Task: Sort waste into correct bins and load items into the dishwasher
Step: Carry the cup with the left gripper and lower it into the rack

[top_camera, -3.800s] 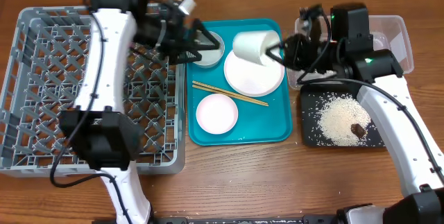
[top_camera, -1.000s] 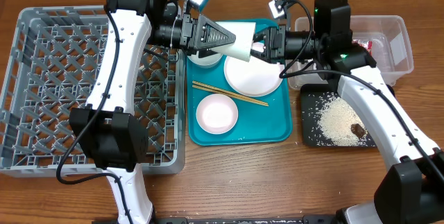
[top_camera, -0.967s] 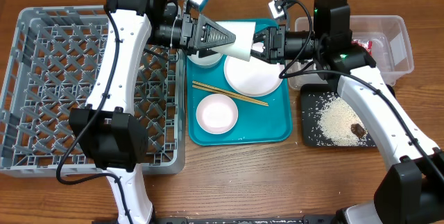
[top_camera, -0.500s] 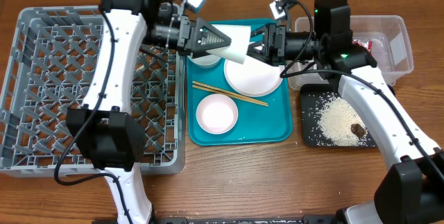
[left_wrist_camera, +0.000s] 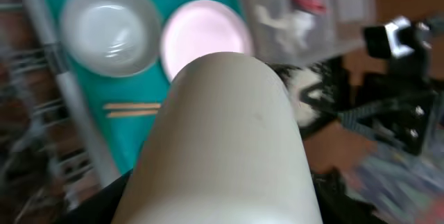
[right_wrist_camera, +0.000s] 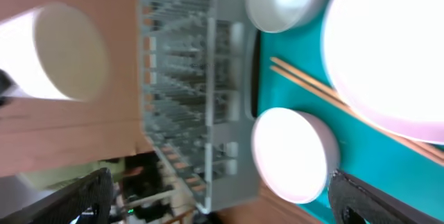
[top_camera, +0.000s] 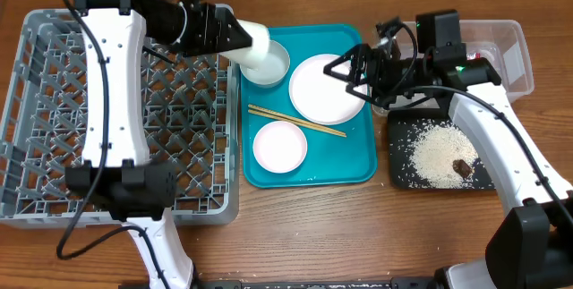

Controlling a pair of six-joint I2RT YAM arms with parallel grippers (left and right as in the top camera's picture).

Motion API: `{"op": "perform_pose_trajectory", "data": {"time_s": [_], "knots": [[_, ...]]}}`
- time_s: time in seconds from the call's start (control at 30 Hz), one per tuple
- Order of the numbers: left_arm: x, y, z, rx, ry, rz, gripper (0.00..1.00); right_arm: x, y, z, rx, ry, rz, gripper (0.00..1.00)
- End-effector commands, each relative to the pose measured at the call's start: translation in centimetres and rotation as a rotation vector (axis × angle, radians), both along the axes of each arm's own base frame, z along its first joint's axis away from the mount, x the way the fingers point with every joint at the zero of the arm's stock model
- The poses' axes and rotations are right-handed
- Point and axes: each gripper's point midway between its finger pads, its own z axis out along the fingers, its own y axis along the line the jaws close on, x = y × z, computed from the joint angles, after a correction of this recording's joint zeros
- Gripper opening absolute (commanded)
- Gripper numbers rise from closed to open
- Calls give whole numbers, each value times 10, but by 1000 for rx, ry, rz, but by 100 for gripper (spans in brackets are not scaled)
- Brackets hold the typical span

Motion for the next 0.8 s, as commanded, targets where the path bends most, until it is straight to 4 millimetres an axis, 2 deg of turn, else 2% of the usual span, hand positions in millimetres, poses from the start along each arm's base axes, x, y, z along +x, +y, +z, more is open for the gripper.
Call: {"op": "perform_pose_trajectory", "data": {"time_s": [0.0,0.1,0.17,0.3,0.4,0.47,0.67,0.77], "knots": [[-13,38,30,198,-43,265,30,5,-10,-18,-115,-18,-31,100],[-33,41,56,190,-98,299,31,2,-14,-24,-144,5,-42,100],[-48,47,66,211,-123,325,32,2,-16,-26,-159,10,-49,100],[-85,68,68,299,-114,416,33,2,-19,-29,-177,16,-59,100],[-111,82,51,365,-50,480,32,1,-21,-31,-190,27,-64,100],[-124,85,30,396,17,475,31,0,-23,-34,-205,38,-71,100],[-146,85,-41,454,268,452,30,-4,-31,-44,-263,71,-94,100],[-156,86,-69,478,352,432,31,-4,-32,-44,-268,66,-91,100]]}}
